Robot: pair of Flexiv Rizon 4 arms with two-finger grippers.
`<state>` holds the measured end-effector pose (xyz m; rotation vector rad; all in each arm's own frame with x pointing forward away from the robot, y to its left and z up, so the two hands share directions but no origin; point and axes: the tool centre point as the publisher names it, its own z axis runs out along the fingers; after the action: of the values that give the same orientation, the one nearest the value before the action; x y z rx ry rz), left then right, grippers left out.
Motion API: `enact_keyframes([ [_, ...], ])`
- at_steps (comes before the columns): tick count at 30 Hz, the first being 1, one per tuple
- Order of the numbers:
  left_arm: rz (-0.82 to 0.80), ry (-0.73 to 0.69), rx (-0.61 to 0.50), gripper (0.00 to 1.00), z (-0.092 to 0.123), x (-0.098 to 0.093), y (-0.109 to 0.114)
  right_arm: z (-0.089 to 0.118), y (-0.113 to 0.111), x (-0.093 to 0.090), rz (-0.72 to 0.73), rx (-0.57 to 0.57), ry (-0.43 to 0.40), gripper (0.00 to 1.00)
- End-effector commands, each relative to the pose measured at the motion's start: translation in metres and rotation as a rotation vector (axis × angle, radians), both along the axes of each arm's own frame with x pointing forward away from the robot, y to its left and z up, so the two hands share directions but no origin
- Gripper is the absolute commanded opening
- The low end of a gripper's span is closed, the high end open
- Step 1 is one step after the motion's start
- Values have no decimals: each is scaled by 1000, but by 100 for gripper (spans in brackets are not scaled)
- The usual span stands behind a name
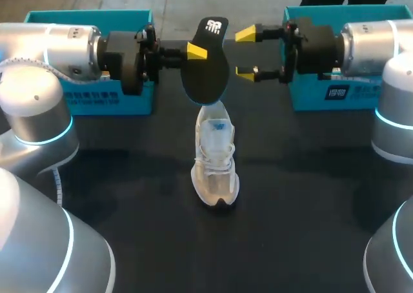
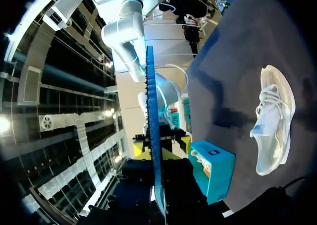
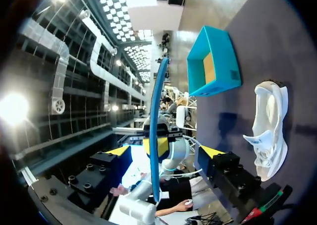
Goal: Take the shoe out of the shoebox, open the shoe tongue, remove and reinsert the insole, then place the shoe into the shoebox
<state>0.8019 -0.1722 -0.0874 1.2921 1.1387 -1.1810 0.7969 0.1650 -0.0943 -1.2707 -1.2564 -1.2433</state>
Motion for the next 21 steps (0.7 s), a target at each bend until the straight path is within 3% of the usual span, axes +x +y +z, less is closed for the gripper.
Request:
enact_keyframes([
  [1,11,-1,8,0,0,-3,8,7,-27,-20,12,-2,-47,100],
  [8,-10,23,20,0,-2,-2,9,4,-45,-27,16,-9,-28,100],
  [21,-10,23,20,0,-2,-2,9,4,-45,-27,16,-9,-28,100],
])
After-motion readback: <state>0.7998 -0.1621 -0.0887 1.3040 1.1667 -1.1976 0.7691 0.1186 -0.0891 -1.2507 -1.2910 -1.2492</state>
